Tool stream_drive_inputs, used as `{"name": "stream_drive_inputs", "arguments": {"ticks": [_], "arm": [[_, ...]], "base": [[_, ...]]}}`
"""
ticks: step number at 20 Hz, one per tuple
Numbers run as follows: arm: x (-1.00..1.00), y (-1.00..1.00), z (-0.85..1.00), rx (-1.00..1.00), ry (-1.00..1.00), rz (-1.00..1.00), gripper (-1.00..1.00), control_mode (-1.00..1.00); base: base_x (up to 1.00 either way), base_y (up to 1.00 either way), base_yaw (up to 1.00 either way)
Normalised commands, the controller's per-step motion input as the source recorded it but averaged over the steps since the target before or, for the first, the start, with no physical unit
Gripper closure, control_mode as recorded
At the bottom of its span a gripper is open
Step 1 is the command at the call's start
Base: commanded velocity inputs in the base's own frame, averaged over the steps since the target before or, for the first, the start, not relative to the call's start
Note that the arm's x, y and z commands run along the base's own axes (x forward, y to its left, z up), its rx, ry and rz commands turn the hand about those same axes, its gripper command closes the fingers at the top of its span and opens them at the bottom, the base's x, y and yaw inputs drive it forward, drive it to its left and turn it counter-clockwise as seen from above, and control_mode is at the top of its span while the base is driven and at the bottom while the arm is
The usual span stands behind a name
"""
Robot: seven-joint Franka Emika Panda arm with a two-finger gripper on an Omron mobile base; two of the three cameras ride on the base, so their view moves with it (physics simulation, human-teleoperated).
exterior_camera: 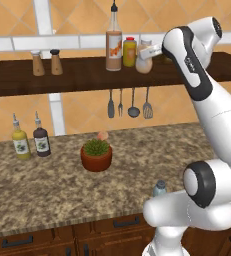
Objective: Put the shaker and condiment bottle from the counter next to their counterparts in the cabinet.
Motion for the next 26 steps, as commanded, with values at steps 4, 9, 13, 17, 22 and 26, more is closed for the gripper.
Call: {"name": "stream_drive_inputs", "arguments": {"ticks": [4, 9, 13, 17, 22, 26], "arm": [[0.29, 0.0, 0.0, 0.0, 0.0, 0.0, 1.0, -1.0], [0.15, 0.0, 0.0, 0.0, 0.0, 0.0, 1.0, -1.0], [0.1, 0.02, 0.0, 0.0, 0.0, 0.0, 1.0, -1.0], [0.13, 0.04, -0.01, 0.0, 0.0, 0.0, 1.0, -1.0], [0.17, 0.03, -0.09, 0.0, 0.0, 0.0, 1.0, -1.0], [0.24, 0.03, -0.13, 0.0, 0.0, 0.0, 1.0, -1.0]], "base": [[0.0, 0.0, 0.0], [0.0, 0.0, 0.0], [0.0, 0.0, 0.0], [0.0, 0.0, 0.0], [0.0, 0.0, 0.0], [0.0, 0.0, 0.0]]}}
